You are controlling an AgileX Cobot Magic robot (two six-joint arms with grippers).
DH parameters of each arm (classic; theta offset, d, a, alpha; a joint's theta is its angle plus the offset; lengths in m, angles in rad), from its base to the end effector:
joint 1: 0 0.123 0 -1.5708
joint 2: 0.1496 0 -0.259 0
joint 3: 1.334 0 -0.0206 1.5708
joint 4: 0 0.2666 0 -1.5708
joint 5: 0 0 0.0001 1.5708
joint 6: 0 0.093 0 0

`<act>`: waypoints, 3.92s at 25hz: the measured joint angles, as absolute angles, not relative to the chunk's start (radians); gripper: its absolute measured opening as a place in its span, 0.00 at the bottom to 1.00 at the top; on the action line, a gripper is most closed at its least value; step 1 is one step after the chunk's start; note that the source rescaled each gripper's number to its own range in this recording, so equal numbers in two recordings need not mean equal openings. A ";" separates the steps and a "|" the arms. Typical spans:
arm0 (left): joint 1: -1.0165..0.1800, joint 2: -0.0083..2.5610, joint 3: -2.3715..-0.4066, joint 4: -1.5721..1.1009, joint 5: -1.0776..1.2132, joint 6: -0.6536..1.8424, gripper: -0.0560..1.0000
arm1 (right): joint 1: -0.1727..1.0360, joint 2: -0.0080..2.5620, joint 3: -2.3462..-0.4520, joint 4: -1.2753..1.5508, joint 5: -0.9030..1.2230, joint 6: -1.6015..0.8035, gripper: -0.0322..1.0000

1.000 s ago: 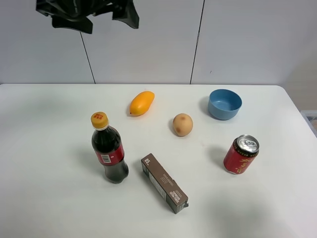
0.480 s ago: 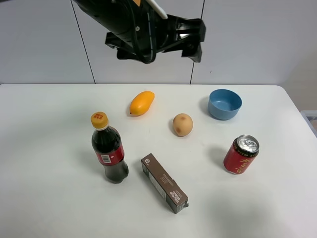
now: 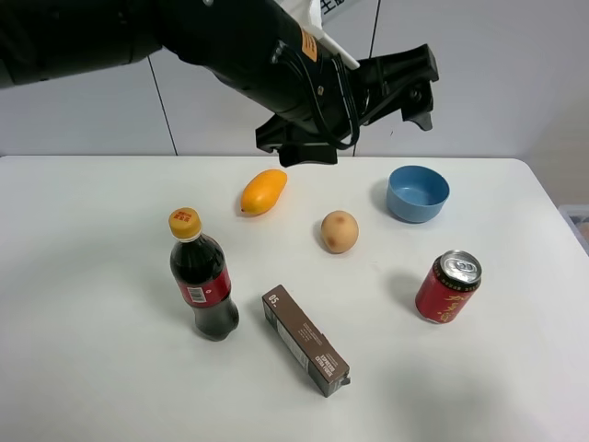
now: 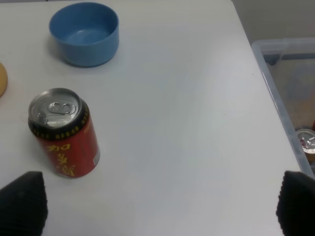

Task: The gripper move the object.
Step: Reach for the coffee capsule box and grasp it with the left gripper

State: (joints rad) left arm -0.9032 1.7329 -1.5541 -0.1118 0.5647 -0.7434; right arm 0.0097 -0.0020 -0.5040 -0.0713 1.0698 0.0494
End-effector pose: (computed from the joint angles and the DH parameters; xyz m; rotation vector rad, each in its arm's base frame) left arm 0.2559 -0.3336 0.3091 0.1147 2.4194 -0.9611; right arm 0.0359 -0.0055 0.2846 0.0445 2.0452 -0.0485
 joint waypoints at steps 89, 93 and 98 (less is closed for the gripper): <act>-1.014 1.917 -1.483 -0.039 0.998 -0.351 0.80 | 0.010 -0.002 -0.504 -0.069 1.070 0.049 1.00; -1.015 1.917 -1.483 -0.033 1.038 -0.398 0.80 | 0.010 -0.002 -0.504 -0.069 1.070 0.049 1.00; -1.014 1.917 -1.483 -0.055 0.992 -0.519 0.80 | 0.010 -0.002 -0.504 -0.069 1.070 0.049 1.00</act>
State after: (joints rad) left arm -1.0138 1.9175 -1.4827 -0.0551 0.9915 -0.5195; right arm 0.0097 -0.0020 -0.5040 -0.0692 1.0698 0.0494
